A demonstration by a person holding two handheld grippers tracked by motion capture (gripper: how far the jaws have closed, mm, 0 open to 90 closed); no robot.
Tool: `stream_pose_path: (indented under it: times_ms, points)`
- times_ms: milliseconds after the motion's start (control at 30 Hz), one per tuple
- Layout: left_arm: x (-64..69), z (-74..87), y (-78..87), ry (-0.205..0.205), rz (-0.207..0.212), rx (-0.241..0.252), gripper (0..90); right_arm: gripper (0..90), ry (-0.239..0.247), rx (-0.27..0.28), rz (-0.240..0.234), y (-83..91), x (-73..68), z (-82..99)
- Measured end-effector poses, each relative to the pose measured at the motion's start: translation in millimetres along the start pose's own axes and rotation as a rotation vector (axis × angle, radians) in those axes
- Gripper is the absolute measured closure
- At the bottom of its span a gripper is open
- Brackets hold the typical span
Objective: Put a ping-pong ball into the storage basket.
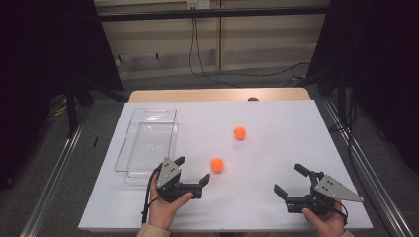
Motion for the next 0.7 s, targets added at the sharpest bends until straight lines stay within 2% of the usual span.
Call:
stream_pose_path:
  times_ms: [67, 400, 533, 600, 700]
  points:
    - [1.0, 0.2, -1.5, 0.008, 0.003, -0.001, 1.4, 0.8, 0.002, -0.001, -0.001, -0.1, -0.1, 0.1]
    - [2.5, 3.0, -8.7, -0.001, -0.004, -0.028, 1.5, 0.8, 0.004, 0.003, 0.005, 0.1, 0.3, -0.6]
    - [2.7, 2.7, -11.8, -0.016, -0.002, -0.037, 1.6, 0.9, 0.009, 0.005, 0.004, 0.0, 0.4, -0.8]
    - [3.4, 2.9, -13.4, -0.002, -0.007, -0.041, 1.6, 0.9, 0.008, 0.007, 0.007, 0.0, 0.6, -1.3]
    - [3.5, 3.3, -14.9, -0.015, -0.01, -0.05, 1.6, 0.9, 0.007, 0.008, 0.005, 0.4, 0.3, -1.7]
Point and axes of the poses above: each handheld gripper's, and its own axes: y roughly backward along the jaws, z roughly out of its underside, x roughly to its right, the point moved 10 cm from there along -y, roughly forward along the jaws, and after that the axes turned 9 degrees about y, right-handed, at the moved point
